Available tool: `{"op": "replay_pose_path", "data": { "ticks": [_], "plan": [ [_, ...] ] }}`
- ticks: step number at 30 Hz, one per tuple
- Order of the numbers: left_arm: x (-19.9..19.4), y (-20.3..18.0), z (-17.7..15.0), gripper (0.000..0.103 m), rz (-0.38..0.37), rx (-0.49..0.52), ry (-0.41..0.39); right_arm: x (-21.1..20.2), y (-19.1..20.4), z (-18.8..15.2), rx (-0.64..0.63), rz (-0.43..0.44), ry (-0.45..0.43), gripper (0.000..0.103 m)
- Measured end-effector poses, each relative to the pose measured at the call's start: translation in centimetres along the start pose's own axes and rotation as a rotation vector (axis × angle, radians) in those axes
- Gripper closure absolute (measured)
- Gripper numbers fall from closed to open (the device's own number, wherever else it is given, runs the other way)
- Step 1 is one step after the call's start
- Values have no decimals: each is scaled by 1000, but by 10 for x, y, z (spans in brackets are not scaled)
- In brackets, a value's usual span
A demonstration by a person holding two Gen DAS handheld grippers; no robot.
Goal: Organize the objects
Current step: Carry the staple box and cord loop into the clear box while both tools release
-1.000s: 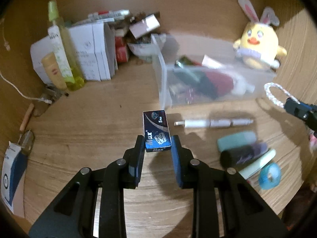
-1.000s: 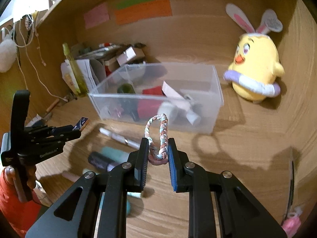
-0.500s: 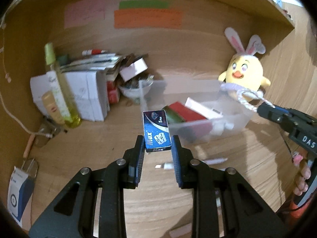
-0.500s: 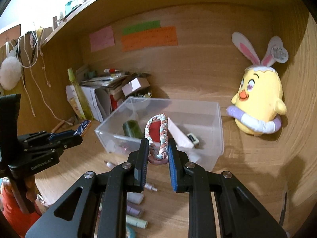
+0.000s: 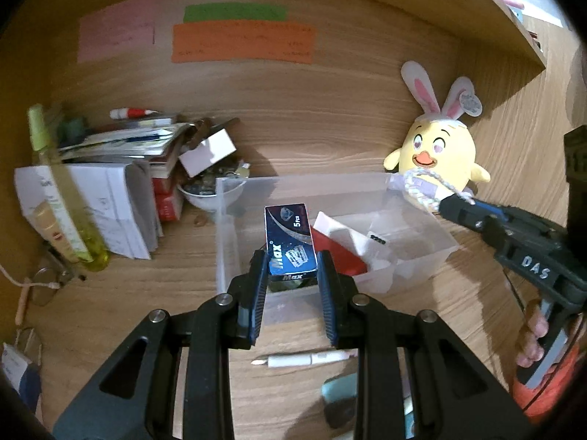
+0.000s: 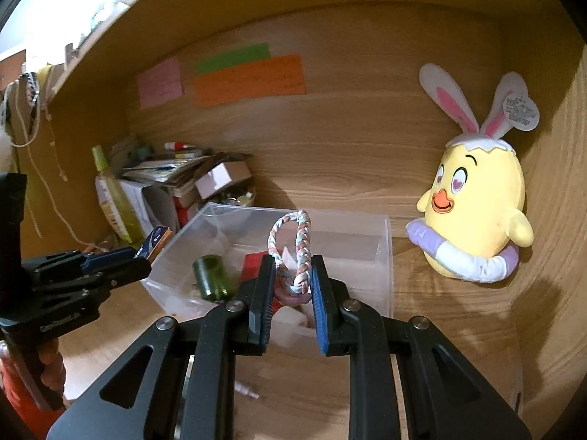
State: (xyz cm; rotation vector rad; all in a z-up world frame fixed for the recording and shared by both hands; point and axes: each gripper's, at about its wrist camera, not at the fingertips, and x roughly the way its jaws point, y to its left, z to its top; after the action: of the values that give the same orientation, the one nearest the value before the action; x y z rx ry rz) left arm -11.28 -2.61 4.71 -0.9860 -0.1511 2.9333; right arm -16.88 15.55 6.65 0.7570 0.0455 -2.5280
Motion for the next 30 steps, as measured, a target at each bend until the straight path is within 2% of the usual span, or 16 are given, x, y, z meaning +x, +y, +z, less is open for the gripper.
{"op": "replay_pose_path", "data": {
  "ticks": [14, 26, 28, 30],
  "plan": [
    [54, 3, 13, 76, -37, -39, 97, 64, -10, -10, -3, -30, 137, 86],
    [80, -2, 11, 76, -50, -25, 154, 76, -10, -11, -10, -44, 164, 86],
    [80, -2, 11, 73, -49, -25, 156, 78, -10, -12, -4, -41, 173, 82],
    [79, -2, 12, 66, -50, -27, 155, 77, -11, -12, 1, -34, 178, 66]
  ]
}}
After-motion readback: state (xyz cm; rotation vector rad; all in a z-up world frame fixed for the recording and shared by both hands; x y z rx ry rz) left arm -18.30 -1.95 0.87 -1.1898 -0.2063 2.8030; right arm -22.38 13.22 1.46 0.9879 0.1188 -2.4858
